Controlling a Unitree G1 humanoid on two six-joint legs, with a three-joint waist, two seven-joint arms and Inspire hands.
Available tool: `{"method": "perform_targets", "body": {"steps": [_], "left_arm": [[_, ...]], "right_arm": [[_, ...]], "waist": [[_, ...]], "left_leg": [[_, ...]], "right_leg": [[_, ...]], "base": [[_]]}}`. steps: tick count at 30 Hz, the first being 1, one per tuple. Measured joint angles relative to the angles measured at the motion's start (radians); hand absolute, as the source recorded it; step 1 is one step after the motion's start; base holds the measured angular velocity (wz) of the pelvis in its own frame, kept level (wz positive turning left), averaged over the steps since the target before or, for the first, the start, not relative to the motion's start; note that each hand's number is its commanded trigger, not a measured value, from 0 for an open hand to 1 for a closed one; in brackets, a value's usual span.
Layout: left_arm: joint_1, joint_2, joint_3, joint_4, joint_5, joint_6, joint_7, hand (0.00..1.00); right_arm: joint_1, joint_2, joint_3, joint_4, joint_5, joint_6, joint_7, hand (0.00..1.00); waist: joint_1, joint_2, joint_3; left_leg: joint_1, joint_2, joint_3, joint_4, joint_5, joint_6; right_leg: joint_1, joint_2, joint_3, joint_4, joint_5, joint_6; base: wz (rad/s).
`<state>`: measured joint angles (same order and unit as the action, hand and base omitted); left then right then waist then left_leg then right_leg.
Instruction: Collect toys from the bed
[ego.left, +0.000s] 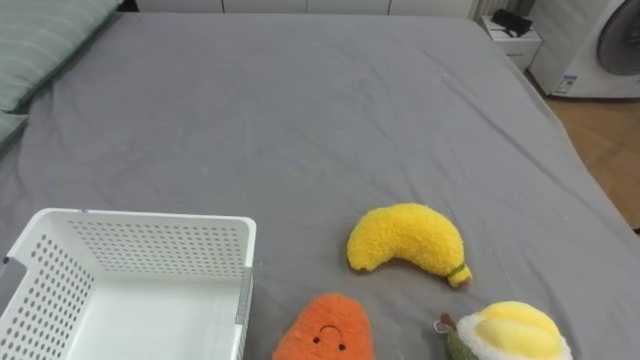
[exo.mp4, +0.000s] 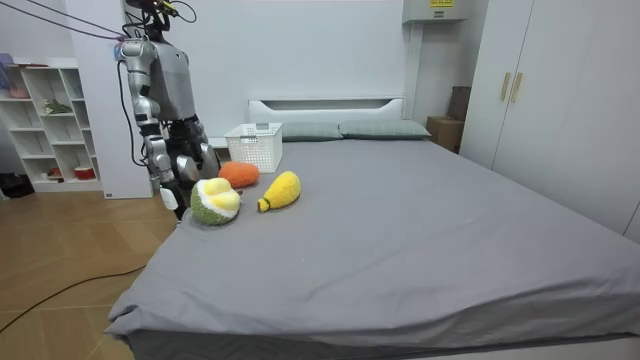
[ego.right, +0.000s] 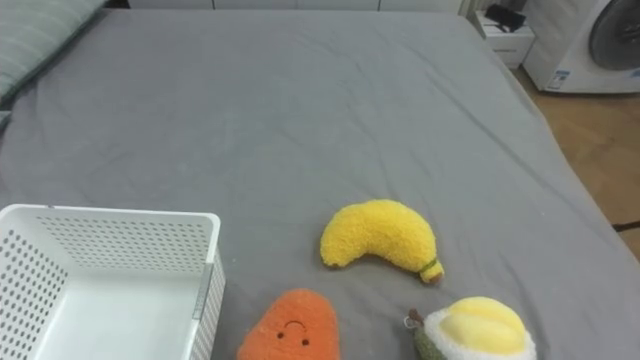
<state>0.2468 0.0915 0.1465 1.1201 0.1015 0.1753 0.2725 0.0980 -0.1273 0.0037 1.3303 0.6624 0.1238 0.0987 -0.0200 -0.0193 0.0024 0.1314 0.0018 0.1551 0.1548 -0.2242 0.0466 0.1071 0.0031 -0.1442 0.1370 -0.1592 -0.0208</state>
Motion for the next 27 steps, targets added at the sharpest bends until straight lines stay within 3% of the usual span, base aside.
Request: {"method": "perform_targets", "body": {"steps": [7,10,14,19,22,27], "left_arm": [[0.002,0.002,0.051,0.004,-0.001,-0.013,0.0,0.0],[0.006,0.003,0.116,0.003,-0.003,-0.013,0.0,0.0],[0.023,0.013,0.166,-0.001,-0.003,-0.012,0.003,0.0],[0.02,0.033,0.194,-0.003,-0.002,-0.01,0.003,0.0],[0.018,0.041,0.182,-0.01,-0.001,-0.01,0.004,0.0],[0.024,0.05,0.182,-0.013,0.0,-0.017,0.003,0.0]], "right_arm": [[0.026,0.006,-0.094,-0.004,0.001,-0.002,-0.036,0.0],[0.053,0.001,-0.177,-0.003,0.01,0.0,-0.068,0.0],[0.085,-0.01,-0.276,-0.011,0.033,0.011,-0.121,0.0],[0.086,-0.048,-0.362,-0.046,0.031,0.031,-0.209,0.0],[0.081,-0.066,-0.376,-0.164,-0.022,0.041,-0.292,0.0],[0.055,-0.085,-0.387,-0.393,-0.13,0.022,-0.404,0.0]], "waist": [[-0.007,0.001,-0.0013],[-0.013,-0.002,-0.0021],[-0.027,-0.014,-0.0073],[-0.042,-0.032,-0.0056],[-0.042,-0.039,-0.0061],[-0.047,-0.051,-0.0063]], "left_leg": [[0.007,-0.001,-0.003,-0.003,0.0,0.0],[0.012,-0.001,-0.004,-0.005,0.0,0.0],[0.015,-0.001,-0.001,-0.005,0.0,0.0],[0.018,-0.001,0.004,-0.006,0.0,0.0],[0.017,0.0,0.018,-0.005,0.0,0.0],[0.014,0.001,0.025,-0.008,0.0,0.0]], "right_leg": [[0.009,0.0,-0.01,-0.002,0.0,0.001],[0.013,-0.001,-0.009,-0.002,0.0,0.001],[0.013,-0.003,-0.004,0.001,-0.001,0.001],[0.014,-0.003,0.004,0.003,-0.001,0.001],[0.0,-0.002,0.007,0.02,-0.003,-0.001],[-0.006,-0.002,0.008,0.019,-0.002,0.0]], "base": [[0.02],[0.0],[-0.02],[-0.05],[-0.12],[-0.03]]}}
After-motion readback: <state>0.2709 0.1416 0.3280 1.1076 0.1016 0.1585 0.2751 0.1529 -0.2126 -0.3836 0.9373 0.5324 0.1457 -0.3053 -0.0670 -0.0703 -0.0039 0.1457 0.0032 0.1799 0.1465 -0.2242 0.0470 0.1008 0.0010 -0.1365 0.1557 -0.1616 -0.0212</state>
